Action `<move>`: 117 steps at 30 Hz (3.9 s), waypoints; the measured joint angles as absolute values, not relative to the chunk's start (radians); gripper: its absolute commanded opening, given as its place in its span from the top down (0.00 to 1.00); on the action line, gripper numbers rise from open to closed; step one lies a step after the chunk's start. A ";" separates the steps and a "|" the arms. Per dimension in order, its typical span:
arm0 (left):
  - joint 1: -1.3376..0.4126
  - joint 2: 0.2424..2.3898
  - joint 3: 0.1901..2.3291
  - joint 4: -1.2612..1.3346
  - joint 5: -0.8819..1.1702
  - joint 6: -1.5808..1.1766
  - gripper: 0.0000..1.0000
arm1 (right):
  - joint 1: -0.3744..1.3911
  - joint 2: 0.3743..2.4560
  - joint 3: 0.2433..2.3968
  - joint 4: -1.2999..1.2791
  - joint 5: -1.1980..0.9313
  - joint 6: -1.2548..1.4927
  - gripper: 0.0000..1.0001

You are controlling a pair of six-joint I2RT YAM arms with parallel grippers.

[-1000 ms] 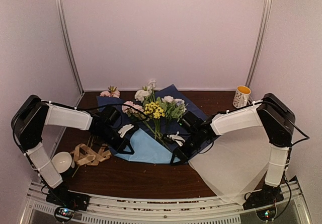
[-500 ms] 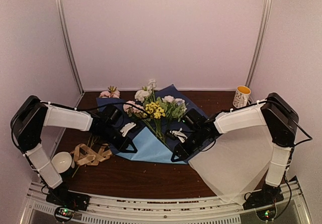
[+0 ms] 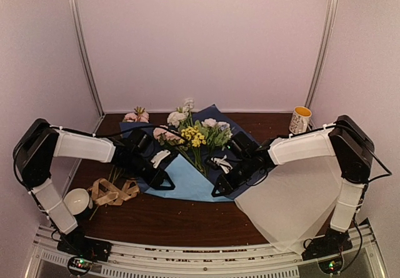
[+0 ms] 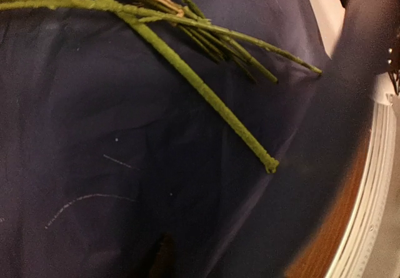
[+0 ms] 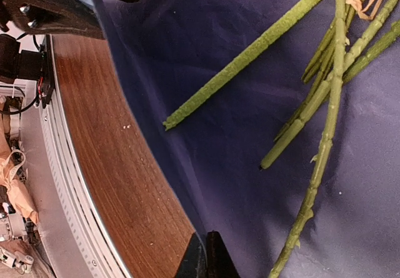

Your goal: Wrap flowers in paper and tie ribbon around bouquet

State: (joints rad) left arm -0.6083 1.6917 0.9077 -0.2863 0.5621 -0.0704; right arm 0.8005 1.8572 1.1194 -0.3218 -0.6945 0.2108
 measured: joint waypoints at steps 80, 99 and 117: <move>-0.596 1.825 1.008 -0.581 0.524 -0.112 1.00 | 0.917 2.146 1.504 -0.356 -0.711 0.369 1.00; -0.596 1.827 1.010 -0.583 0.529 -0.107 1.00 | 0.704 1.882 1.050 -0.372 -0.675 0.408 1.00; -0.596 1.828 1.010 -0.585 0.529 -0.102 1.00 | 0.688 1.787 1.275 -0.546 -0.518 0.337 1.00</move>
